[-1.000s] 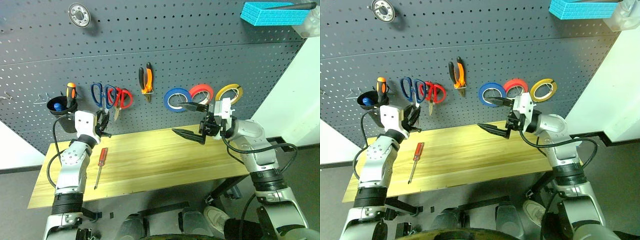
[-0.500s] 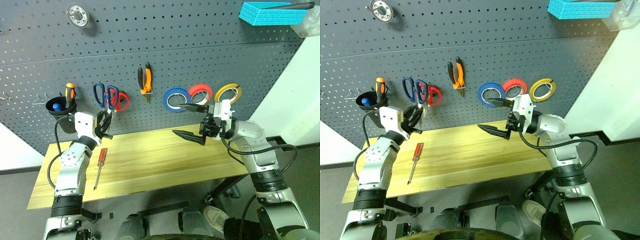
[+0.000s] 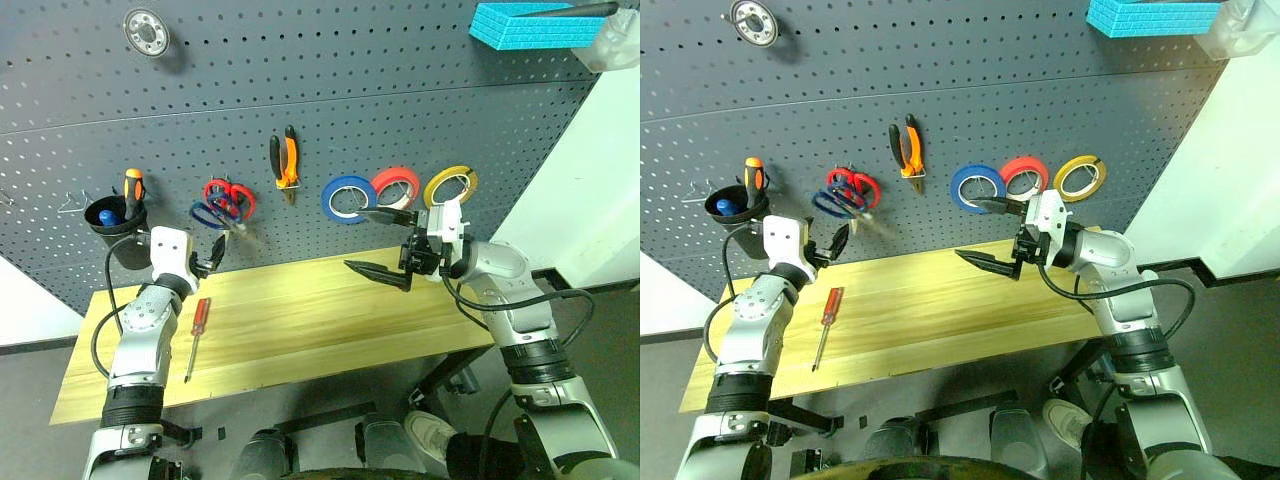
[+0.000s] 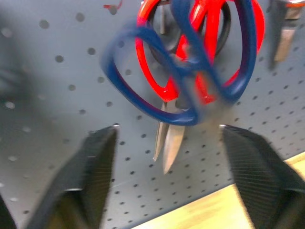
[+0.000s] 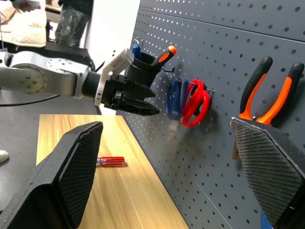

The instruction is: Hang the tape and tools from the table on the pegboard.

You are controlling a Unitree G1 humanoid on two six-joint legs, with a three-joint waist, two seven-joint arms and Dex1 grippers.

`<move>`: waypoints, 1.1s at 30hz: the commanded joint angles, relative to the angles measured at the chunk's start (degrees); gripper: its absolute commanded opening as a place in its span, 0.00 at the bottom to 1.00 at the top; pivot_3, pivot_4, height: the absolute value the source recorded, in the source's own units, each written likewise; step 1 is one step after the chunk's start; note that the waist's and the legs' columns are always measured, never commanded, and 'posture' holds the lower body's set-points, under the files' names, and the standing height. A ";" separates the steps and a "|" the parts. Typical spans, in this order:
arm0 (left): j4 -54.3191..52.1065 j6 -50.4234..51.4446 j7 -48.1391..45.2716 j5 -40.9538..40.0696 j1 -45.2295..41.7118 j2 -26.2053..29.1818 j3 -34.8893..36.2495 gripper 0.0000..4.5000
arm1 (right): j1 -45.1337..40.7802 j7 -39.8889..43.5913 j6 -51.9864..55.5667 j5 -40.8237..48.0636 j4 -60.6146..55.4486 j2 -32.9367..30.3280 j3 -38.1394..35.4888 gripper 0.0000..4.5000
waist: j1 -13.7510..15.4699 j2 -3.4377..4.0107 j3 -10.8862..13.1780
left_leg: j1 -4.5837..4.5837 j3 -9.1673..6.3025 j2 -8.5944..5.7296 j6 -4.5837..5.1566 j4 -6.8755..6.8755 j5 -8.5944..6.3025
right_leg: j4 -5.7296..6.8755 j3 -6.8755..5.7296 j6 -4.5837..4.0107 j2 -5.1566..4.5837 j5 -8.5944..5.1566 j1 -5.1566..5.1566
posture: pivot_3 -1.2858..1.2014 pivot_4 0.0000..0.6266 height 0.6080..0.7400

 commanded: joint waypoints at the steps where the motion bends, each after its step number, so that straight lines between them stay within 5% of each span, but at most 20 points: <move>1: -1.54 6.70 1.01 0.21 1.01 1.75 0.93 0.99 | 0.73 0.00 -1.48 -2.04 -0.41 -0.95 0.41 1.00 | -0.04 0.00 -0.01 | 0.00 0.00 0.00 0.00 -0.01 0.00 | 0.00 0.00 0.00 0.00 0.00 0.00 | 0.46 0.00 0.99; 9: 2.08 31.05 3.37 -2.91 0.33 2.78 3.68 0.99 | 2.07 -5.47 -5.89 -20.11 7.80 -5.47 7.85 1.00 | 0.20 -0.06 -0.06 | 0.00 -0.01 0.00 0.00 0.00 0.00 | 0.03 -0.01 -0.10 0.01 -0.07 -0.02 | 0.47 0.00 0.99; 15: 8.56 39.35 3.04 -0.94 -3.96 4.64 0.28 0.99 | 7.19 2.46 -7.08 -15.97 8.98 -8.23 8.47 1.00 | 0.51 -0.10 -0.08 | -0.04 -0.06 -0.03 0.00 -0.01 0.00 | 0.03 -0.03 0.05 0.00 -0.01 -0.02 | 0.46 0.00 0.99; 33: 52.63 29.45 1.46 5.43 -23.76 5.99 -4.44 0.99 | 13.05 4.24 -5.12 -11.40 1.76 -10.68 5.58 1.00 | -1.39 -0.27 -0.18 | 0.00 -0.06 -0.02 -0.02 -0.01 -0.01 | 0.01 -0.05 0.20 -0.01 -0.01 0.02 | 0.44 0.00 0.99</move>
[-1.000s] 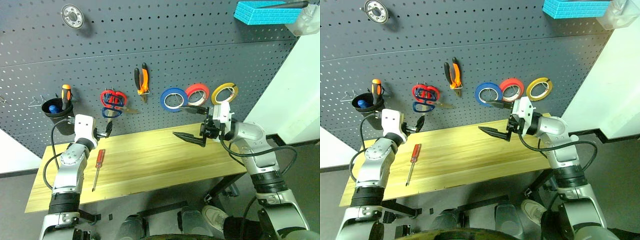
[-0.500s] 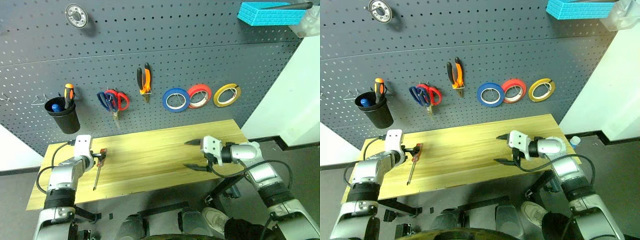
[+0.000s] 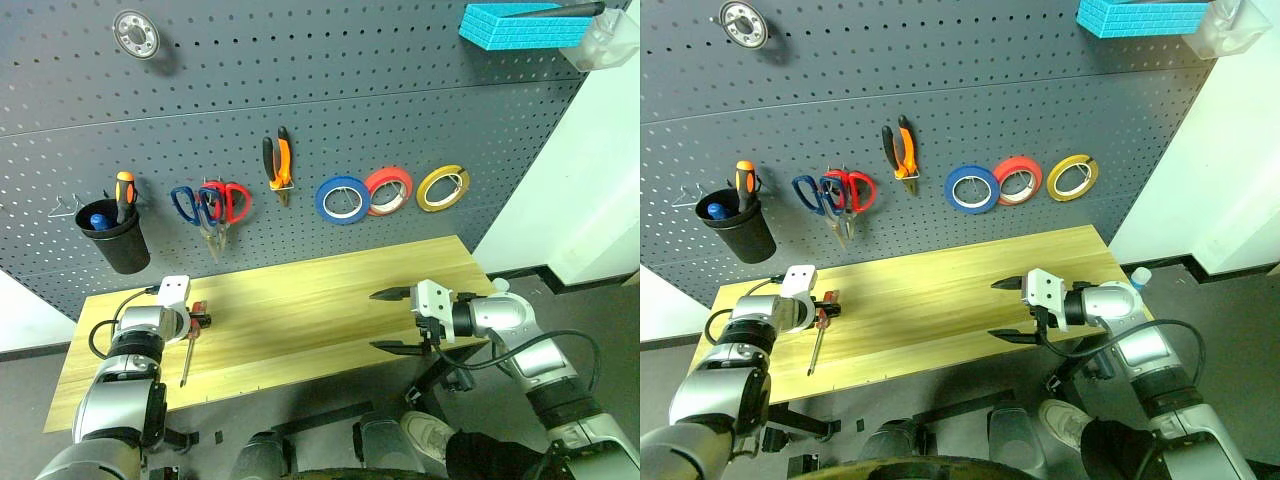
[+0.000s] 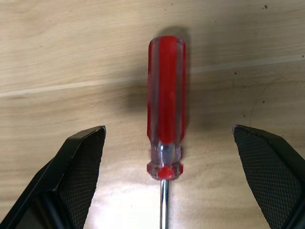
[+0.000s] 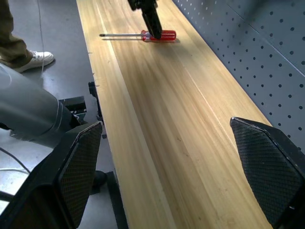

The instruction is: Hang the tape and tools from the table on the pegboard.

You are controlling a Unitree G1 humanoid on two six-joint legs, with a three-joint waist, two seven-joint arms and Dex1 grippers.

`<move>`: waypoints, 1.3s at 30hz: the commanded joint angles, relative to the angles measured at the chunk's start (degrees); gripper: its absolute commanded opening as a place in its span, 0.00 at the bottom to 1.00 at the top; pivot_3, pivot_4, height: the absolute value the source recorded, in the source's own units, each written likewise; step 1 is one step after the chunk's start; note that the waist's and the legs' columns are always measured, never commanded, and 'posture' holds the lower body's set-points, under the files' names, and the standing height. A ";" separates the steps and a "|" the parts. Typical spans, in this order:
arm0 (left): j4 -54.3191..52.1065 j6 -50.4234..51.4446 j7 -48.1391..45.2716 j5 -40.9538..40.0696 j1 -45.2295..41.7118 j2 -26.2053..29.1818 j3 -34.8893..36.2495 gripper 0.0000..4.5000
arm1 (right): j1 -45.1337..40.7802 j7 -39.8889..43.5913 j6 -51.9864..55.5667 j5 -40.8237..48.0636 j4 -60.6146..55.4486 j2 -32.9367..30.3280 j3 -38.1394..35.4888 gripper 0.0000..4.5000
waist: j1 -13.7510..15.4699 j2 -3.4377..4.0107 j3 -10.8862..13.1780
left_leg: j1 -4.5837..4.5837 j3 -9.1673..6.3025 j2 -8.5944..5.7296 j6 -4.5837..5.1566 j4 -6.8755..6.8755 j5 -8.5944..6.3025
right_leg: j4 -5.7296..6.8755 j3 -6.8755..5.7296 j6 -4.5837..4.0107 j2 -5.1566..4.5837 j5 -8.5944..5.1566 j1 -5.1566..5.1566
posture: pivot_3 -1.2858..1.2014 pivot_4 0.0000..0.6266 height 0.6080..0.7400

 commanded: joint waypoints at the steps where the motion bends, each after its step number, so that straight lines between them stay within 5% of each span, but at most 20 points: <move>1: 4.98 -3.03 -0.51 1.28 -2.30 0.85 -0.37 0.99 | 0.76 -0.25 0.69 1.52 -3.76 -1.34 -1.93 1.00 | -0.12 -0.01 -0.01 | 0.00 0.00 0.00 0.00 0.00 0.00 | 0.00 0.00 0.00 0.00 0.00 0.00 | 0.44 0.00 0.99; 4: 8.23 -4.08 -0.77 1.76 -3.17 0.98 -0.47 0.99 | 1.73 -0.72 1.47 1.81 -5.20 -1.74 -2.26 1.00 | -0.18 -0.02 -0.01 | 0.01 0.00 0.00 0.00 0.00 0.00 | 0.00 -0.01 0.01 0.00 0.00 0.00 | 0.43 0.00 0.99; 7: 10.14 -4.82 -0.69 1.57 -3.93 0.97 -0.03 0.86 | 2.28 -1.09 1.99 1.87 -6.06 -1.99 -2.41 1.00 | -0.17 -0.04 -0.02 | 0.00 0.00 0.00 0.00 0.01 0.00 | 0.00 -0.01 0.01 0.00 0.00 0.00 | 0.43 0.00 0.99; 16: 11.92 -6.63 -0.25 1.68 -4.78 1.15 0.02 0.19 | 2.80 -1.60 1.18 1.57 -5.25 -1.86 -2.28 1.00 | -0.20 -0.10 -0.06 | 0.00 0.00 0.00 -0.01 0.01 -0.01 | 0.00 -0.01 0.02 -0.01 0.00 0.00 | 0.43 0.00 0.99; 25: 4.98 -9.69 -5.11 0.84 -0.29 3.27 -0.10 0.18 | 1.05 -2.12 -0.68 3.43 -4.71 -0.40 -3.43 1.00 | -0.66 -0.10 -0.06 | 0.01 0.00 0.01 -0.01 0.01 -0.01 | 0.00 -0.01 0.02 -0.01 0.00 0.00 | 0.43 0.00 0.99; 33: -40.12 -10.74 -12.63 -4.11 30.15 7.85 4.64 0.18 | -3.08 -1.73 7.42 15.28 -12.44 3.59 -6.32 1.00 | -2.84 -0.09 -0.08 | -0.06 -0.08 0.25 -0.17 -0.05 -0.11 | 0.05 0.05 -0.07 -0.01 0.01 -0.15 | 0.45 0.00 0.99; 39: -60.20 -29.82 -18.53 -12.45 47.69 5.10 15.24 0.18 | -8.48 -1.75 11.06 18.06 -12.91 6.36 -5.85 1.00 | -0.57 -0.02 -0.10 | -0.13 -0.07 0.40 -0.35 -0.05 -0.22 | 0.03 0.10 -0.47 -0.03 -0.16 -0.30 | 0.47 0.00 0.99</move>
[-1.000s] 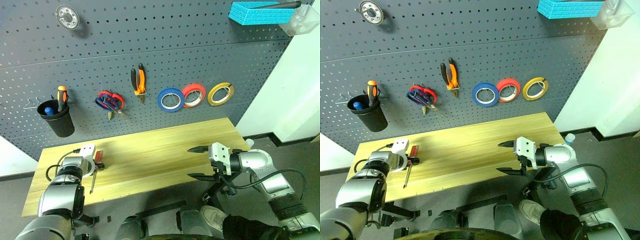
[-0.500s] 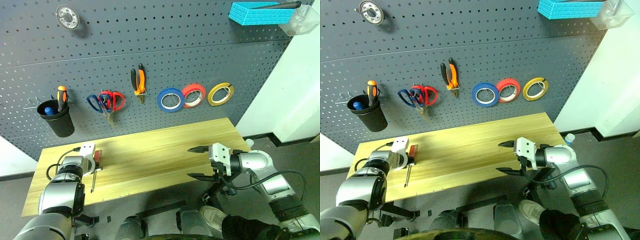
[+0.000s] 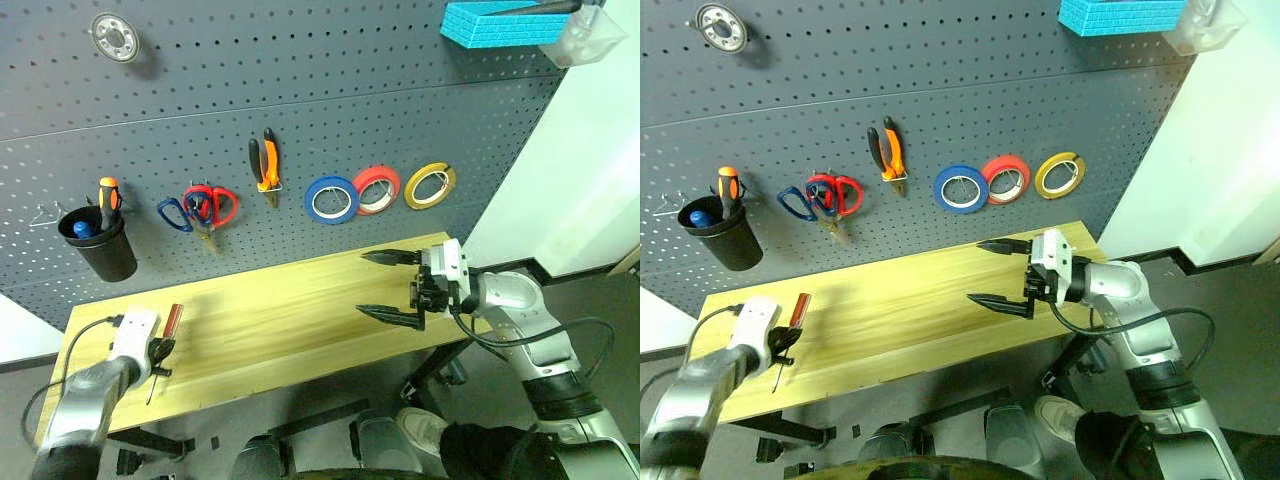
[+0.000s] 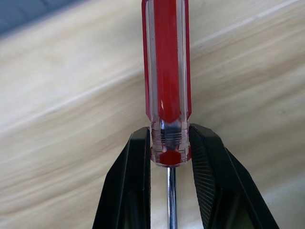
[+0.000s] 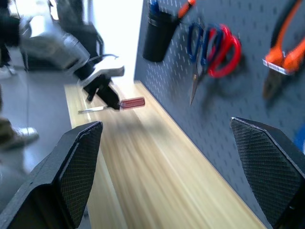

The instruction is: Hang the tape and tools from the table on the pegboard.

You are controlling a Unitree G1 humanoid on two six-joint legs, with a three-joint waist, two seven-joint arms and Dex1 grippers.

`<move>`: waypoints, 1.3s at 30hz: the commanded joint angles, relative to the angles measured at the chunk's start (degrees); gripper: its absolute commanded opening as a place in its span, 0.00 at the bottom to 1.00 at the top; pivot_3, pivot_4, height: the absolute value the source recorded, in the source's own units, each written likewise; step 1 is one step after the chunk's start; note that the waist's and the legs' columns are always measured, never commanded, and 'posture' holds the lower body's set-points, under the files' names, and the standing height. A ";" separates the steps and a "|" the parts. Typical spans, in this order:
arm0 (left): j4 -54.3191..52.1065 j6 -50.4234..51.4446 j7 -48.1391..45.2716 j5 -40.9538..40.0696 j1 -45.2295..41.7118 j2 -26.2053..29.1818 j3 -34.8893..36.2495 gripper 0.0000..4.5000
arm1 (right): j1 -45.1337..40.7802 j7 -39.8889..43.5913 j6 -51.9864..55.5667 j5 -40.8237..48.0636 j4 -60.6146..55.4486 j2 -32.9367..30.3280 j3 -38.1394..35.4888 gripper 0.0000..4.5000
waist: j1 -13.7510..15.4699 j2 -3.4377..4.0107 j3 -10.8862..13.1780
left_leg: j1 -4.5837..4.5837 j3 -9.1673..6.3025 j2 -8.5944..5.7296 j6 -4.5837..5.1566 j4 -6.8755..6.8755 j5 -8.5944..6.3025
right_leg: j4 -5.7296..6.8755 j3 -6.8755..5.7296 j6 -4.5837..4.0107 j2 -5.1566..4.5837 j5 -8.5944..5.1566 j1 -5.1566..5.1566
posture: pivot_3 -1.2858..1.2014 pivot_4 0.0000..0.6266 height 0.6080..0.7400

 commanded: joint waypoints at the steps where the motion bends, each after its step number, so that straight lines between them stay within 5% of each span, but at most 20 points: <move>1: -9.09 -8.56 -3.66 -9.67 2.49 -1.97 10.21 0.18 | -4.51 0.20 0.82 2.06 -1.15 1.92 -0.56 1.00 | 1.41 0.03 0.00 | 0.00 0.04 0.01 -0.01 0.00 -0.01 | -0.02 0.00 -0.04 0.00 0.00 -0.01 | 0.48 0.00 0.99; 8: -20.67 -9.64 -6.63 -31.93 -1.94 -2.13 25.72 0.18 | -10.51 0.62 3.95 5.22 1.30 5.51 -1.51 1.00 | 4.91 0.06 -0.03 | -0.09 0.21 0.02 0.00 0.04 0.00 | -0.07 -0.22 -0.14 0.06 -0.03 -0.06 | 0.50 0.00 0.99; 13: -22.81 -9.33 -3.28 -36.93 -11.16 1.61 28.75 0.18 | -12.19 1.33 3.70 5.02 2.75 6.88 -1.34 1.00 | 5.97 0.07 -0.05 | -0.14 0.30 -0.06 0.19 0.03 0.11 | -0.05 -0.16 -0.32 0.10 0.11 -0.05 | 0.51 0.00 0.99; 19: -9.65 -16.78 -0.34 -26.35 -28.76 7.41 24.54 0.18 | -12.54 1.67 3.24 4.65 3.19 7.87 -1.33 1.00 | 5.97 0.08 -0.09 | 0.04 0.36 0.01 0.19 0.04 0.12 | -0.01 -0.10 -0.16 0.28 0.03 0.09 | 0.50 0.00 0.99; 27: 16.47 -31.69 -4.05 -14.98 -42.43 7.53 16.94 0.18 | -11.12 0.78 2.89 4.49 2.00 7.16 -2.36 1.00 | 5.78 0.14 -0.13 | 0.10 0.50 0.06 0.20 0.02 0.13 | 0.00 0.01 0.02 0.33 0.14 0.07 | 0.48 0.00 0.99; 39: 39.53 -41.36 -8.59 -12.17 -48.90 5.30 13.03 0.18 | -8.49 -0.31 3.18 4.31 0.15 5.57 -3.67 1.00 | 4.08 0.11 -0.15 | -0.01 0.51 0.07 0.21 0.01 0.12 | 0.01 0.04 0.03 0.33 0.23 -0.05 | 0.47 0.00 0.99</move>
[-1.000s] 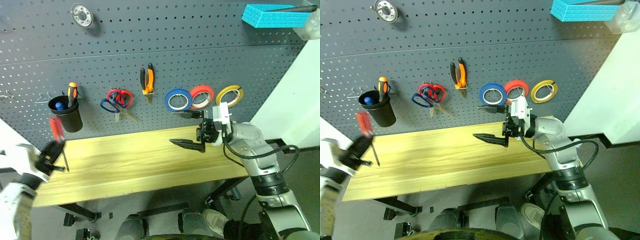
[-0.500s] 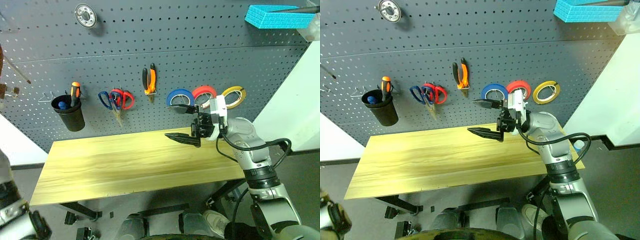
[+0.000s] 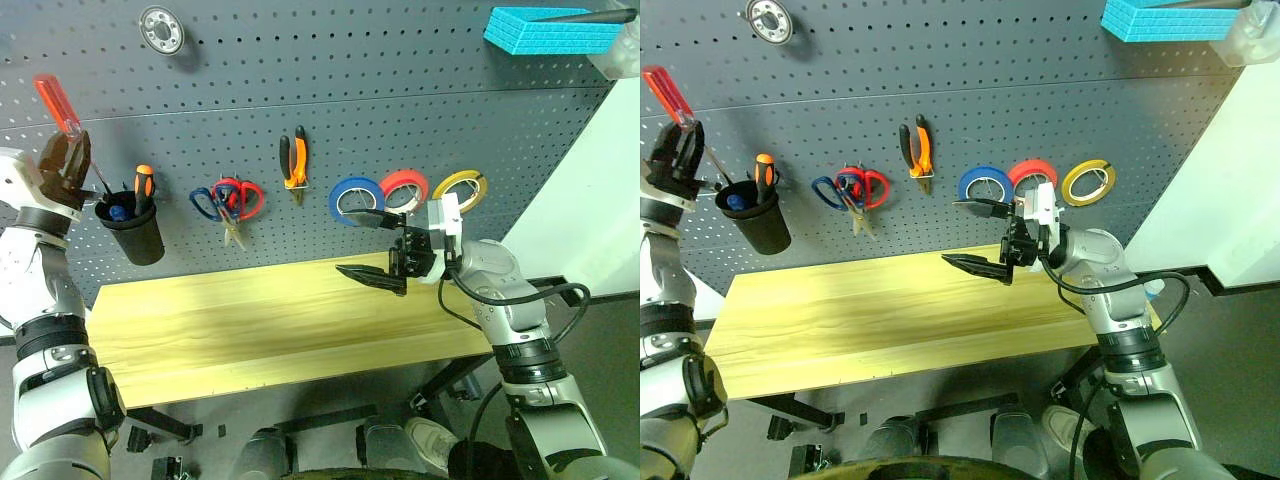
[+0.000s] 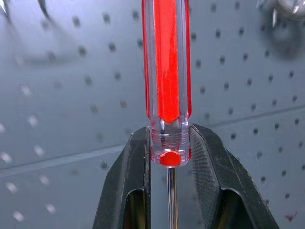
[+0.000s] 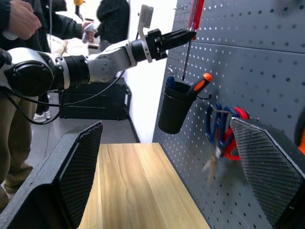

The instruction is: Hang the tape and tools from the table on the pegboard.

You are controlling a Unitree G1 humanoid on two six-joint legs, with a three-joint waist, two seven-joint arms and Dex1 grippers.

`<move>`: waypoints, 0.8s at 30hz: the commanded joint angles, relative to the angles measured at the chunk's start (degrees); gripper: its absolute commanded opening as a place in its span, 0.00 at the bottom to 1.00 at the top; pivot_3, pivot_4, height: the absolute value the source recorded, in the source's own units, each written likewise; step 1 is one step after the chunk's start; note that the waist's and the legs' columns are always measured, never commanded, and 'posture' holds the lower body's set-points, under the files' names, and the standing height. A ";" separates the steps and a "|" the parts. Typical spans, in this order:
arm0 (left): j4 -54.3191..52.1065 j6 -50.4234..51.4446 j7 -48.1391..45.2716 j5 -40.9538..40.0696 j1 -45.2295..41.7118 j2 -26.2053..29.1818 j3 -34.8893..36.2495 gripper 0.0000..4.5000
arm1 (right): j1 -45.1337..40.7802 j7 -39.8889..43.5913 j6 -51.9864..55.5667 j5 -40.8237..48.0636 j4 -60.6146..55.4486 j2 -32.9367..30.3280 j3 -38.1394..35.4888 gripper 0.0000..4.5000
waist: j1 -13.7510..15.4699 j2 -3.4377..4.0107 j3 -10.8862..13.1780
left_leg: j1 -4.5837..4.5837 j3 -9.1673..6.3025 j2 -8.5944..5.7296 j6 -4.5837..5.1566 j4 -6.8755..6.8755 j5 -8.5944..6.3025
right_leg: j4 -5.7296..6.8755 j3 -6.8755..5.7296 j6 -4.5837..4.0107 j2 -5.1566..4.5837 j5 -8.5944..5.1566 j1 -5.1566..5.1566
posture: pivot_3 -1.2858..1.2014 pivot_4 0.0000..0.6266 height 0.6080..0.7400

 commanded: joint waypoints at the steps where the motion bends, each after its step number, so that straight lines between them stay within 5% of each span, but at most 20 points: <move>1: 2.37 -1.68 -1.69 -0.51 -1.88 -0.04 -0.05 0.18 | -0.24 -0.26 -0.63 0.19 -2.39 -0.85 -1.51 1.00 | -0.26 0.00 0.00 | 0.00 0.00 0.00 0.00 0.00 0.00 | 0.00 0.00 0.02 0.00 -0.01 0.00 | 0.47 0.00 0.99; 2: 2.95 -1.20 -2.35 -1.05 -1.95 -0.21 0.04 0.18 | -0.22 -0.27 -0.64 0.18 -2.38 -0.93 -1.49 1.00 | -0.42 0.00 0.00 | 0.01 0.00 0.01 0.00 -0.01 0.00 | 0.02 0.00 0.06 0.00 -0.04 -0.01 | 0.47 0.00 0.99; 3: 3.29 -1.01 -2.63 -1.38 -1.97 -0.37 0.18 0.34 | -0.21 -0.28 -0.65 0.18 -2.37 -1.01 -1.49 1.00 | -0.57 0.00 0.00 | 0.02 0.00 0.01 0.00 -0.02 0.00 | 0.03 0.00 0.09 0.00 -0.05 -0.01 | 0.46 0.00 0.99; 10: 2.22 -2.33 -0.64 -1.28 0.00 -0.51 1.06 0.83 | -0.69 0.11 -0.87 0.05 -1.68 -1.27 -1.33 1.00 | -1.49 0.00 0.00 | 0.01 -0.02 0.02 0.00 -0.01 0.00 | 0.05 0.00 0.09 -0.01 -0.05 -0.01 | 0.47 0.00 0.99; 16: -8.91 3.77 0.95 -6.44 5.85 1.17 5.06 0.83 | -0.31 0.32 -0.84 -0.06 -1.58 -1.56 -1.36 1.00 | -2.12 0.00 0.00 | 0.02 -0.03 0.04 0.00 -0.03 0.00 | 0.08 0.02 0.08 -0.01 -0.04 -0.05 | 0.47 0.00 0.99; 24: -45.80 19.44 2.31 -14.88 28.19 1.33 8.25 0.83 | 2.85 1.13 -4.52 -3.60 4.26 -3.73 -2.44 1.00 | -1.49 0.02 0.00 | 0.05 0.01 0.05 -0.03 -0.04 -0.06 | 0.06 0.07 -0.11 -0.03 0.02 -0.02 | 0.48 0.00 0.99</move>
